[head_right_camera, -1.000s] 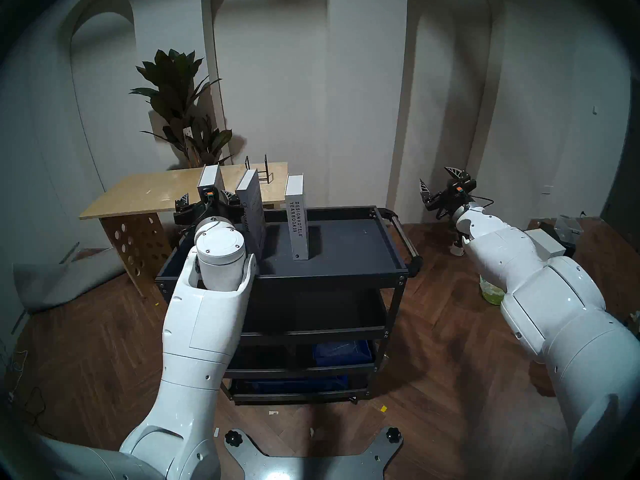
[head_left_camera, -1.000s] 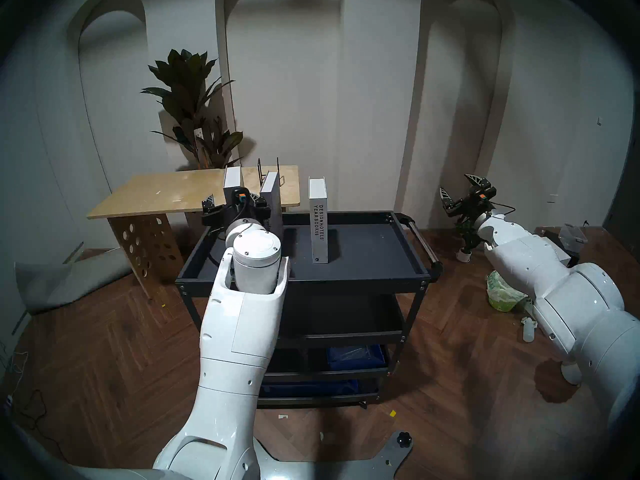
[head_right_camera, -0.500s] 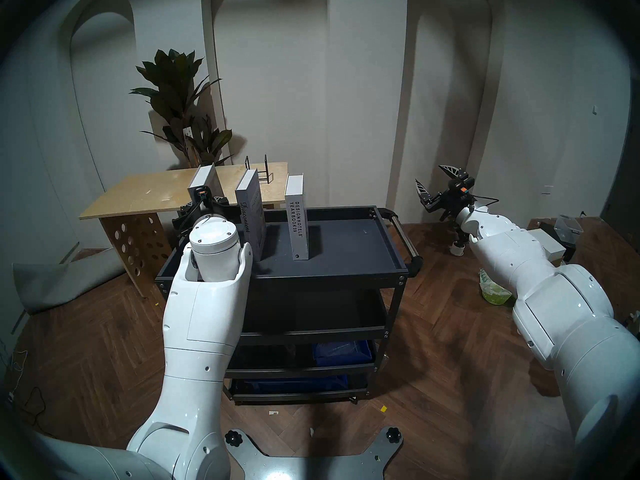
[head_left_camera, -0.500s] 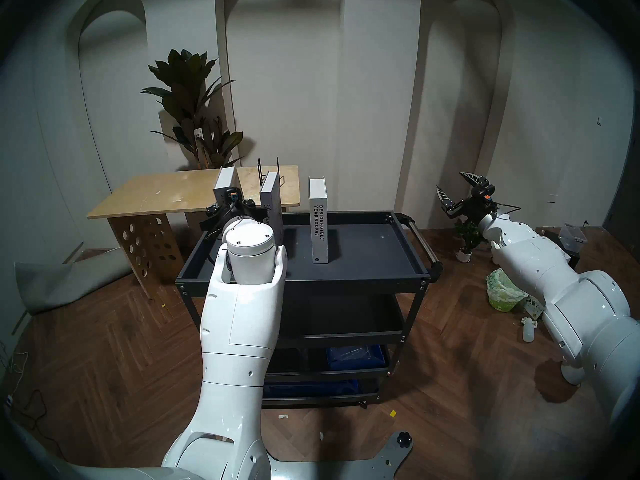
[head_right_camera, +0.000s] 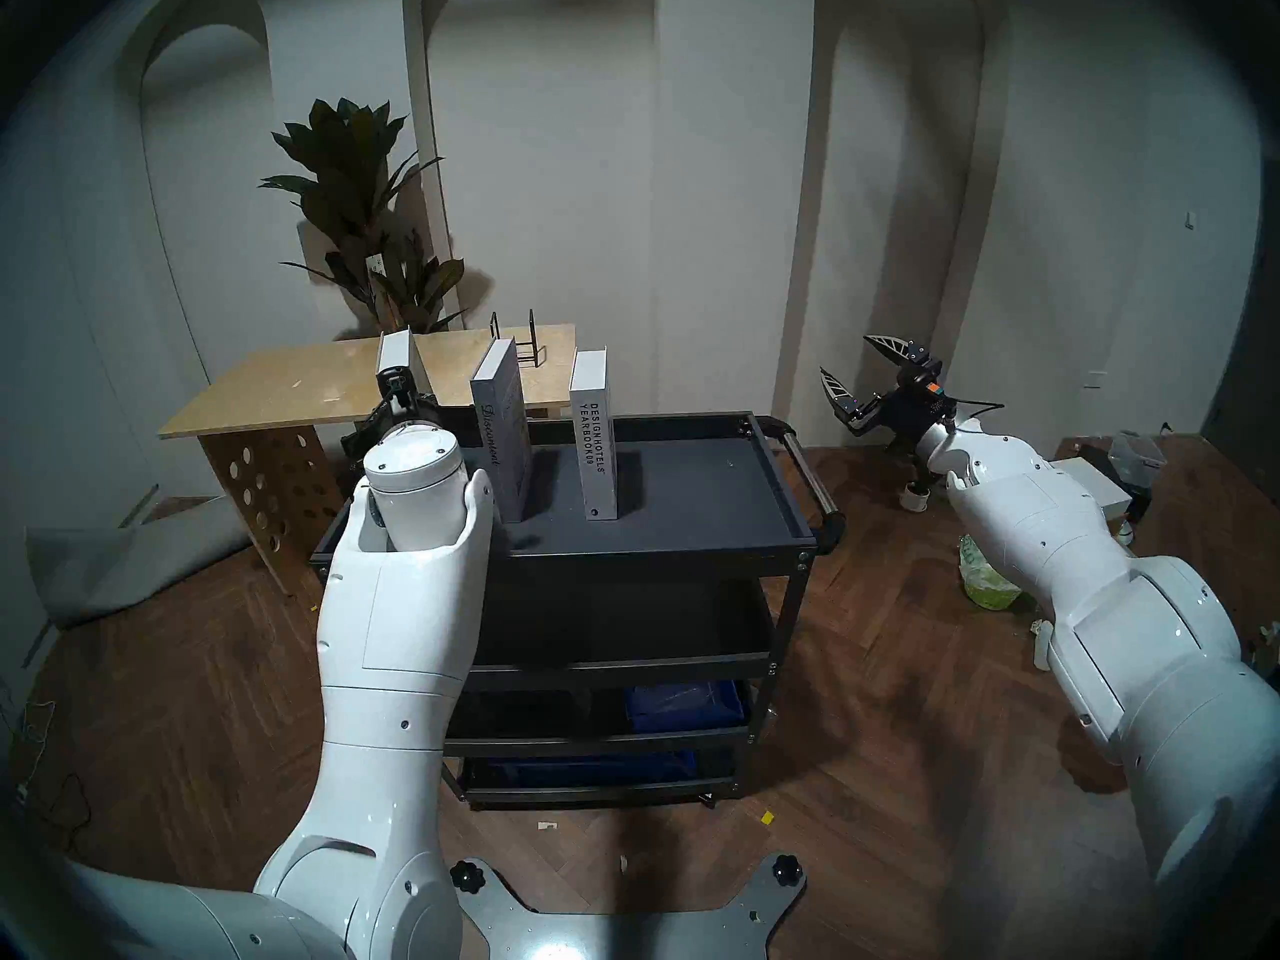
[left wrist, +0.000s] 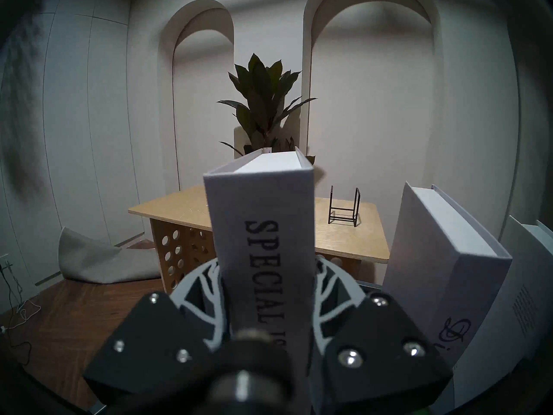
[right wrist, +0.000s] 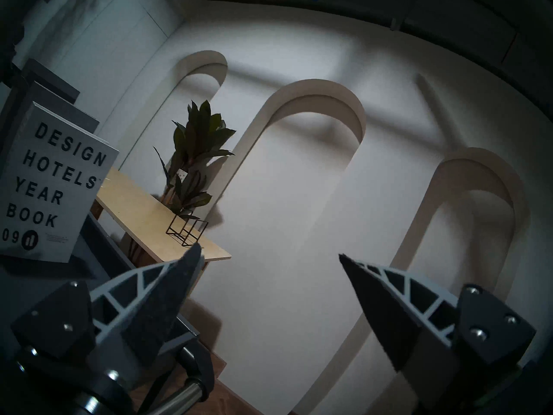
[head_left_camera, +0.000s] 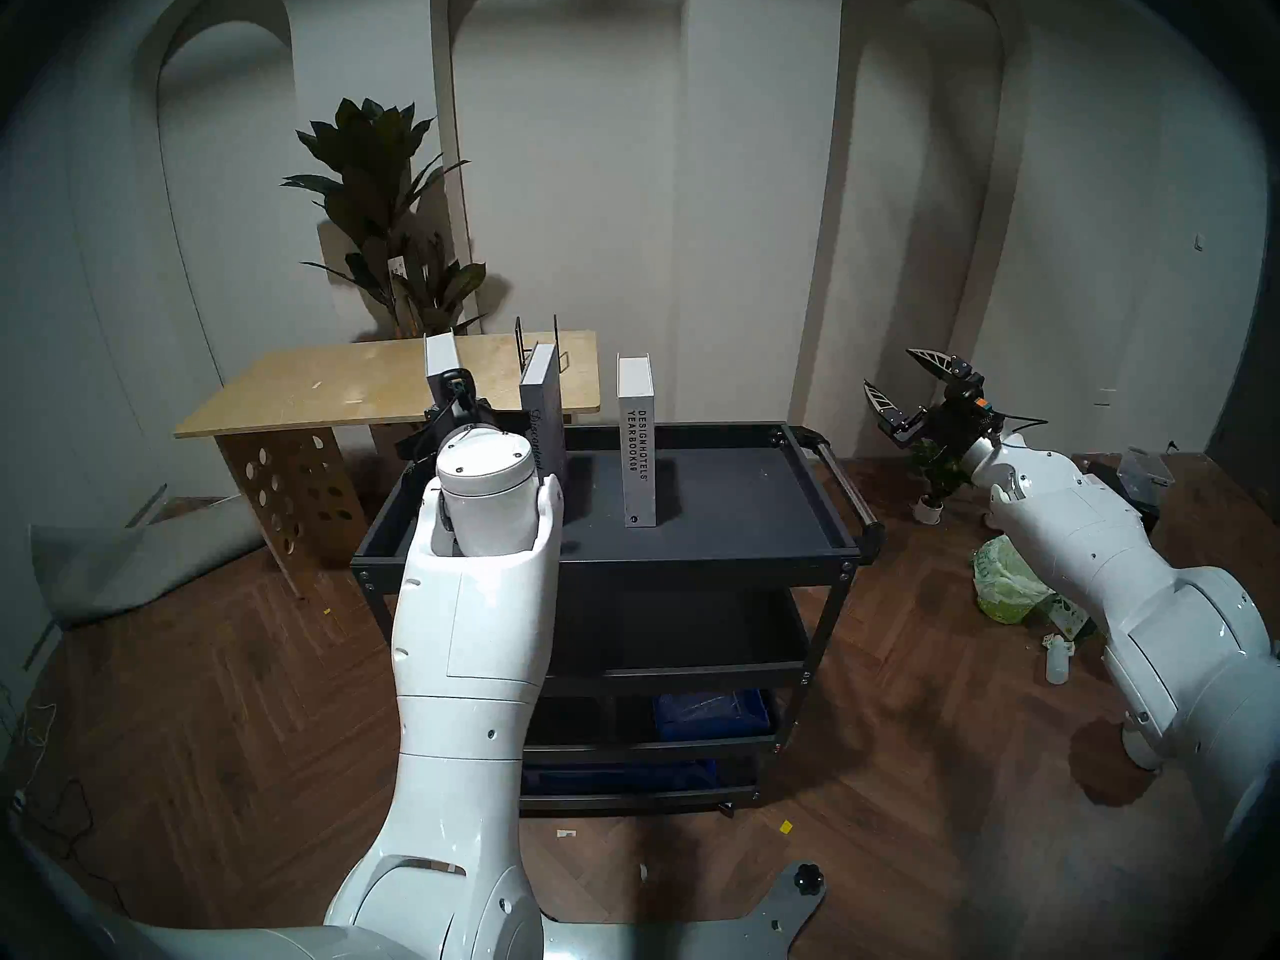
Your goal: Sort the books onto the shelf by size, largest to the left
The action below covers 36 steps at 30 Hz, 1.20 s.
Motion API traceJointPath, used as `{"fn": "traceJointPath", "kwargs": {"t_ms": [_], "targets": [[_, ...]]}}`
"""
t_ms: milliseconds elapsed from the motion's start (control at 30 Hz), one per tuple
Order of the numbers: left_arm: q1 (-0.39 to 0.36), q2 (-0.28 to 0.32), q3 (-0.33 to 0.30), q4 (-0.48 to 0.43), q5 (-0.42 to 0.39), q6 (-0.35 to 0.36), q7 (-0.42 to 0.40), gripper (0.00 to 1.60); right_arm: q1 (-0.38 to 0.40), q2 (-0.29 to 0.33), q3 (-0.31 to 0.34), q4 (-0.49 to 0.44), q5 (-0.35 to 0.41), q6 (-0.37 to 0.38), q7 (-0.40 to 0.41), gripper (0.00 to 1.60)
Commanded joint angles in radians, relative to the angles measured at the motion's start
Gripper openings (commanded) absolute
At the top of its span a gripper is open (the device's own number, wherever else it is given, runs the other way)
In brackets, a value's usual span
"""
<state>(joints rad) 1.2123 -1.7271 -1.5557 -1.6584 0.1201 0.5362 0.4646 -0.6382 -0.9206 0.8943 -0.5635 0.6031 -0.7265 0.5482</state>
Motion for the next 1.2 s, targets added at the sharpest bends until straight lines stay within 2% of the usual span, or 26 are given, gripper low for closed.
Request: {"fn": "traceJointPath", "kwargs": {"t_ms": [0,333,567,867,1167], "targets": [[-0.018,0.047,0.021,-0.022,0.014,0.007,-0.042,0.0,-0.029,0.046,0.028,-0.093,0.053,0.02,0.039,1.6],[-0.009,0.118,0.057,-0.029,0.031,0.026,-0.123,0.0,-0.097,0.089,0.061,-0.215,0.131,0.097,0.08,1.6],[-0.012,0.173,0.064,-0.029,0.039,0.029,-0.181,0.0,-0.16,0.135,0.086,-0.328,0.193,0.177,0.087,1.6],[-0.027,0.235,0.029,-0.009,0.019,0.021,-0.268,0.0,-0.237,0.19,0.11,-0.454,0.256,0.281,0.07,1.6],[-0.044,0.26,-0.028,0.017,-0.04,0.017,-0.361,0.0,-0.309,0.249,0.132,-0.589,0.302,0.382,0.009,1.6]]}}
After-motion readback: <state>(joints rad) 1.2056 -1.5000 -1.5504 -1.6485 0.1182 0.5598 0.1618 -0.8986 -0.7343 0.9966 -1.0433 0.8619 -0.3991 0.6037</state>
